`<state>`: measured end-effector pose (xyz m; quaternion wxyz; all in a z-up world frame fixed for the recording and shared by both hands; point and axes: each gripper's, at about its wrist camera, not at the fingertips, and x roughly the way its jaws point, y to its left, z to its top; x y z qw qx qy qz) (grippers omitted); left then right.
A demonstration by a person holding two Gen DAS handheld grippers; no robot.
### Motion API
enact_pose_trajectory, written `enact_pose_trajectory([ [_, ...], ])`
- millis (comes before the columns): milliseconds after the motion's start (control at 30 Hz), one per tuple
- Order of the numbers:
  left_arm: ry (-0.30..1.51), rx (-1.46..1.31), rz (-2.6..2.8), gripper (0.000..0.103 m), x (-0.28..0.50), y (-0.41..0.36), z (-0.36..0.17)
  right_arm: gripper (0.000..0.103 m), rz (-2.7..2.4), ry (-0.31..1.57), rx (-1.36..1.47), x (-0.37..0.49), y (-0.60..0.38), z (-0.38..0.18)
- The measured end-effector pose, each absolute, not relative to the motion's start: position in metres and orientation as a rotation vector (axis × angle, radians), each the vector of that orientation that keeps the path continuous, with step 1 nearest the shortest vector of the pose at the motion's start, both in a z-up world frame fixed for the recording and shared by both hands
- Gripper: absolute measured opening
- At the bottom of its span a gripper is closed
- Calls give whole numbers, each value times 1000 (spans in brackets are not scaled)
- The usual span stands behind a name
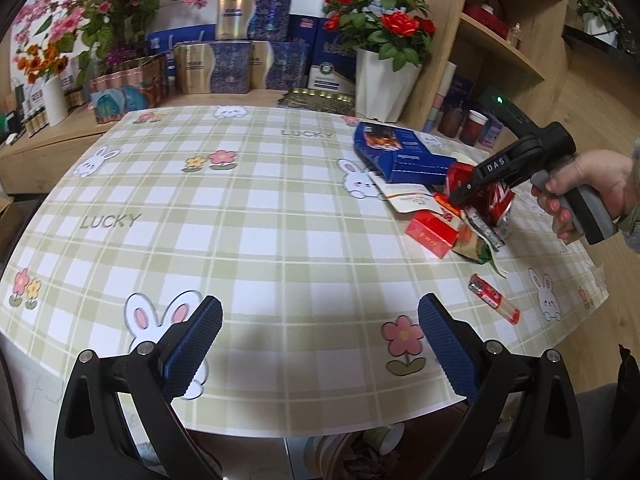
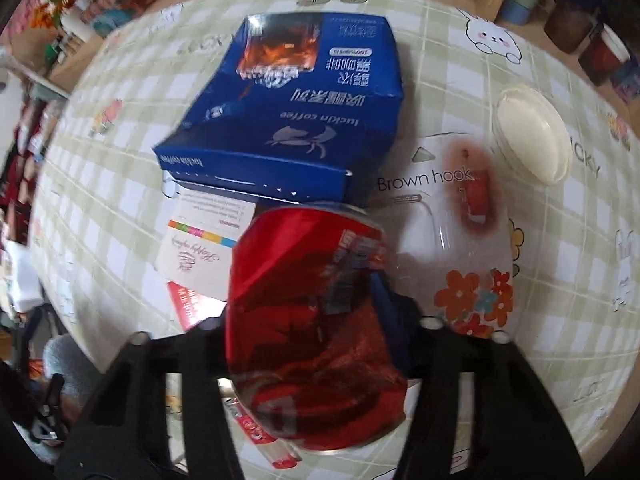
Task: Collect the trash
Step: 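Grasp the crushed red cola can with the right gripper, then grasp the green snack wrapper with the left gripper while the right holds the can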
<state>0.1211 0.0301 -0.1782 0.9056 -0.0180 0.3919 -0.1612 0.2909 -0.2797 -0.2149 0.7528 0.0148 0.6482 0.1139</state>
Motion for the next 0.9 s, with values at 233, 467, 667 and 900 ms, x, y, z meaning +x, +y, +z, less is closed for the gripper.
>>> enact_pose_trajectory([
  [233, 816, -27, -458, 92, 132, -2, -171, 10, 266, 1317, 128, 269, -318, -195],
  [467, 896, -60, -621, 59, 152, -52, -175, 9, 275, 1109, 280, 220, -354, -173],
  [667, 1002, -136, -701, 40, 175, -92, -188, 9, 230, 953, 314, 152, -366, -166],
  [900, 1094, -264, -668, 23, 206, -115, -200, 9, 179, 909, 443, 93, -394, -179],
])
